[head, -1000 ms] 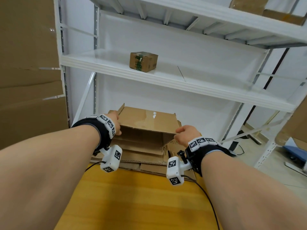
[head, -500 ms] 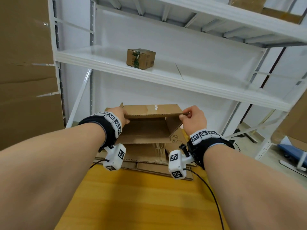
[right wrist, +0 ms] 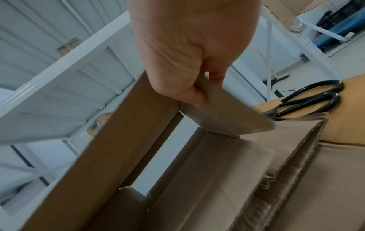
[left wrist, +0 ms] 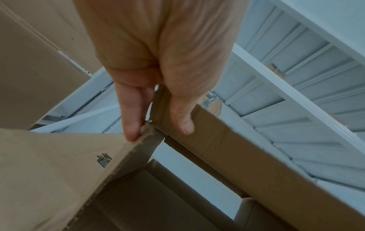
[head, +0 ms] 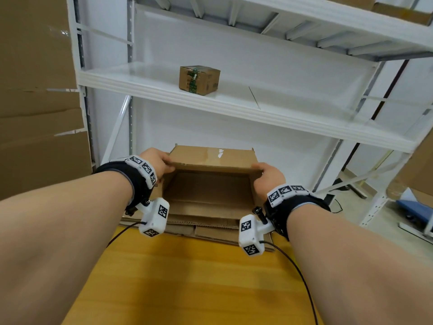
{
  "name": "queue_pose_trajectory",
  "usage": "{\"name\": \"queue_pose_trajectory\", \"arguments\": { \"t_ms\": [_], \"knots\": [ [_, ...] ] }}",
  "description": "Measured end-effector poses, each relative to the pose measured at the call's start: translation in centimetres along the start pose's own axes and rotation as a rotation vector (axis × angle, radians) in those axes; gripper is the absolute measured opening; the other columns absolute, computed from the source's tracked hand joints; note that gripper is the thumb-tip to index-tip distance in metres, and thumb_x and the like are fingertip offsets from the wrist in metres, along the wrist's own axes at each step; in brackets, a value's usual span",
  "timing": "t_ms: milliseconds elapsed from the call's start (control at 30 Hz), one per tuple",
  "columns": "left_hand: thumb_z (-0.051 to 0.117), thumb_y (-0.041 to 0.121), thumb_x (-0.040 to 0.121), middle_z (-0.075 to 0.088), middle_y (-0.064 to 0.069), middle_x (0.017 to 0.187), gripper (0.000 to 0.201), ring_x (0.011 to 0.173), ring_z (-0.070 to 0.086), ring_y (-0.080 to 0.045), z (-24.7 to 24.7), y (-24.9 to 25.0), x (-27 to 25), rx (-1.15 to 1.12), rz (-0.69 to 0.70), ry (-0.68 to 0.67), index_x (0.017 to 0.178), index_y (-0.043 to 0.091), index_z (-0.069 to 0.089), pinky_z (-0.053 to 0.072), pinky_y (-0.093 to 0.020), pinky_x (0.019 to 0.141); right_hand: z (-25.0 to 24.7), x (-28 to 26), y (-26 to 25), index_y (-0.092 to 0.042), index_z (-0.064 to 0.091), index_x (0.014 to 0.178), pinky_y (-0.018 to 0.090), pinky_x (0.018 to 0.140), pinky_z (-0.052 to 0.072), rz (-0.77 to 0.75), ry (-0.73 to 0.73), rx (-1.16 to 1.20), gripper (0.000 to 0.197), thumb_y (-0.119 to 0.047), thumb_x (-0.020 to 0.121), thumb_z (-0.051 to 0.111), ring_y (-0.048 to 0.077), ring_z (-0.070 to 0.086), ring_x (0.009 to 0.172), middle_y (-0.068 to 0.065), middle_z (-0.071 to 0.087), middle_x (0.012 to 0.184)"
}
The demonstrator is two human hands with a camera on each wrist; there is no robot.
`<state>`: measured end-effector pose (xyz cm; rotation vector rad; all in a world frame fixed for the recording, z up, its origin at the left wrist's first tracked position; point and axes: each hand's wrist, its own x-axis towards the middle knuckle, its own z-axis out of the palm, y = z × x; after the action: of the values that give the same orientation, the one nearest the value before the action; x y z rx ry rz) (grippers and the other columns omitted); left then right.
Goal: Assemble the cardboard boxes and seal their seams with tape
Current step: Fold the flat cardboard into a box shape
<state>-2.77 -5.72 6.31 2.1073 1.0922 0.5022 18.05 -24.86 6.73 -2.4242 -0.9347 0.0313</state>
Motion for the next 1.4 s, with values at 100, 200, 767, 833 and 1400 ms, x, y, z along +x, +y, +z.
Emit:
{"name": "queue_pose_trajectory", "arguments": {
  "t_ms": [100, 200, 767, 833, 1400],
  "knots": [
    [0.067, 0.012, 0.088, 0.065, -0.006, 0.118, 0.026, 0.109, 0.059, -0.026, -0.3, -0.9, -0.3, 0.219, -0.032, -0.019, 0.114, 0.015, 0.071, 0.047, -0.027, 0.091, 1.6, -0.4, 0.0, -0.025, 0.043, 0.149, 0.036, 0.106, 0.046, -0.011, -0.240, -0.218, 0.063, 0.004, 0.093, 0.045, 0.029, 0.052, 0.130, 0.007, 0.050, 0.148],
    [0.068, 0.014, 0.087, 0.060, -0.004, 0.127, 0.031, 0.114, 0.056, -0.023, -0.8, -1.1, -0.4, 0.359, -0.035, -0.053, 0.118, 0.020, 0.068, 0.046, -0.031, 0.099, 2.6, -0.3, -0.1, -0.026, 0.038, 0.152, 0.038, 0.105, 0.047, -0.011, -0.317, -0.256, 0.067, 0.005, 0.093, 0.046, 0.030, 0.051, 0.131, 0.007, 0.046, 0.151],
    [0.068, 0.029, 0.087, 0.059, -0.006, 0.124, 0.042, 0.108, 0.057, -0.025, 1.0, -0.8, 1.2, 0.327, 0.002, -0.034, 0.126, 0.018, 0.056, 0.044, -0.031, 0.087, 0.5, 0.5, 1.9, -0.030, 0.056, 0.137, 0.029, 0.083, 0.051, 0.084, -0.076, -0.024, 0.061, 0.009, 0.093, 0.040, 0.027, 0.062, 0.105, 0.006, 0.055, 0.142],
    [0.062, 0.030, 0.091, 0.062, -0.007, 0.122, 0.036, 0.107, 0.058, -0.025, 0.5, -0.2, 1.3, 0.286, 0.043, -0.003, 0.124, 0.017, 0.061, 0.044, -0.031, 0.088, -0.3, 1.1, 1.6, -0.027, 0.059, 0.135, 0.032, 0.088, 0.051, 0.081, -0.034, 0.002, 0.058, 0.008, 0.092, 0.041, 0.030, 0.061, 0.112, 0.007, 0.056, 0.141],
    [0.060, 0.034, 0.092, 0.052, -0.004, 0.102, 0.040, 0.090, 0.057, -0.024, 1.9, -1.8, 0.4, 0.038, -0.059, 0.008, 0.124, 0.015, 0.047, 0.052, -0.039, 0.087, 2.0, 0.8, 1.1, -0.025, 0.061, 0.130, 0.027, 0.081, 0.047, 0.095, -0.059, -0.092, 0.037, -0.015, 0.095, 0.061, 0.025, 0.061, 0.113, 0.003, 0.062, 0.131]
  ]
}}
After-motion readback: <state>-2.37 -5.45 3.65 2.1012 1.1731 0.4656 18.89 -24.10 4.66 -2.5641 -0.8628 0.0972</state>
